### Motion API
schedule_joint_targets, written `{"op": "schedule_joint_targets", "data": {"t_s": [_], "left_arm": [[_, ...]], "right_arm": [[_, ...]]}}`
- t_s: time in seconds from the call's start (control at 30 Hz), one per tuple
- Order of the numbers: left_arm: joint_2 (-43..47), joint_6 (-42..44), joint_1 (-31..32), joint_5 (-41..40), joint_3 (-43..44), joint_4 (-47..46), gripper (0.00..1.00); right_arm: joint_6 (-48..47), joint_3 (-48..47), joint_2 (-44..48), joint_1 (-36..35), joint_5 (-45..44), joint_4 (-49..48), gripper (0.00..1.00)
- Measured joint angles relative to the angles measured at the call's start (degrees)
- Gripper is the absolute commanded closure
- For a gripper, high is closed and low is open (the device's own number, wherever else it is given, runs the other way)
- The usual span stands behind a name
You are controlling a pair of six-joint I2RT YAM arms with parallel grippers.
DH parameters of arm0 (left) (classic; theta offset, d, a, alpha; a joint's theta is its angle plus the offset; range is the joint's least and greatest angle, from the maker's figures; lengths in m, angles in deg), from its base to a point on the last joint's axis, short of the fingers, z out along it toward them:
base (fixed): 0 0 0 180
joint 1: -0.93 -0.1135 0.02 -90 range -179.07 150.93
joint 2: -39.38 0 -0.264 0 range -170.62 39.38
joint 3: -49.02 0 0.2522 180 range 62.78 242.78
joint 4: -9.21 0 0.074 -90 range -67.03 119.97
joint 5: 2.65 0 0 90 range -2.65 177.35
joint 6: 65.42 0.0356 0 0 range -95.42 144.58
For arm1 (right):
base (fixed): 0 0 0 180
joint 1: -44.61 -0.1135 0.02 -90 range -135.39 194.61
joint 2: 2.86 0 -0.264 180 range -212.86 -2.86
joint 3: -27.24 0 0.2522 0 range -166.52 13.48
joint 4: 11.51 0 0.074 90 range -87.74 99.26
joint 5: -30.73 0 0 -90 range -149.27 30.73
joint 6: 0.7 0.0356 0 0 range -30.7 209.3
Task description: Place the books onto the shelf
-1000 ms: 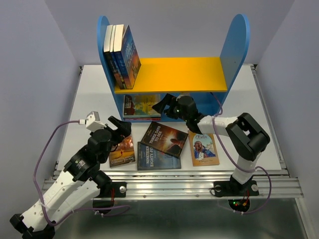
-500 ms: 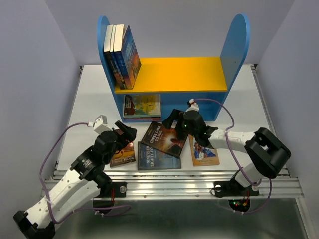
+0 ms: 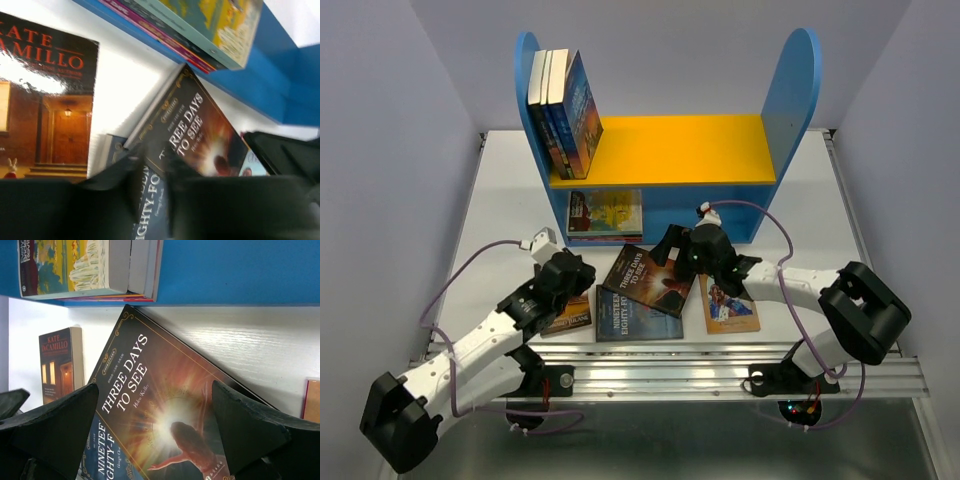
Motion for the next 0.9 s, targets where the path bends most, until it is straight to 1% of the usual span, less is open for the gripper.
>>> {"op": "schedule_joint_targets", "data": {"t_s": [0.07,0.1,0.2,0.4,0.53,0.7,0.9], "left_arm": [[-3.15,-0.37,-0.85,-1.7,0.09,-1.18,1.0],[-4.35,-0.31,-1.42,-2.47,0.26,-1.6,1.0],[-7.67,-0.04,-3.48,-4.37,1.09,-3.1,1.0],[-14.49,1.81,-8.83,-7.32,3.21,-8.41,1.0],[-18.56,3.08,-11.1,-8.61,3.78,-12.61,1.0],[-21.59,4.79,-11.34,-9.46,3.78,-17.81,1.0],[-22.8,6.51,-11.37,-10.91,3.52,-24.22,1.0]], "right_arm": [[-0.33,-0.24,-0.15,0.0,0.44,0.17,0.03],[-0.57,-0.42,-0.24,0.0,0.61,0.17,0.05],[-1.01,-1.2,-0.87,0.0,1.09,0.15,0.07],[-1.62,-3.21,-2.38,-0.04,1.44,0.11,0.05],[-1.79,-3.21,-2.38,-0.04,1.07,0.11,0.04],[-2.21,-3.21,-2.38,-0.07,0.48,0.11,0.03],[-2.67,-3.21,-2.38,-0.07,-0.72,0.11,0.03]]}}
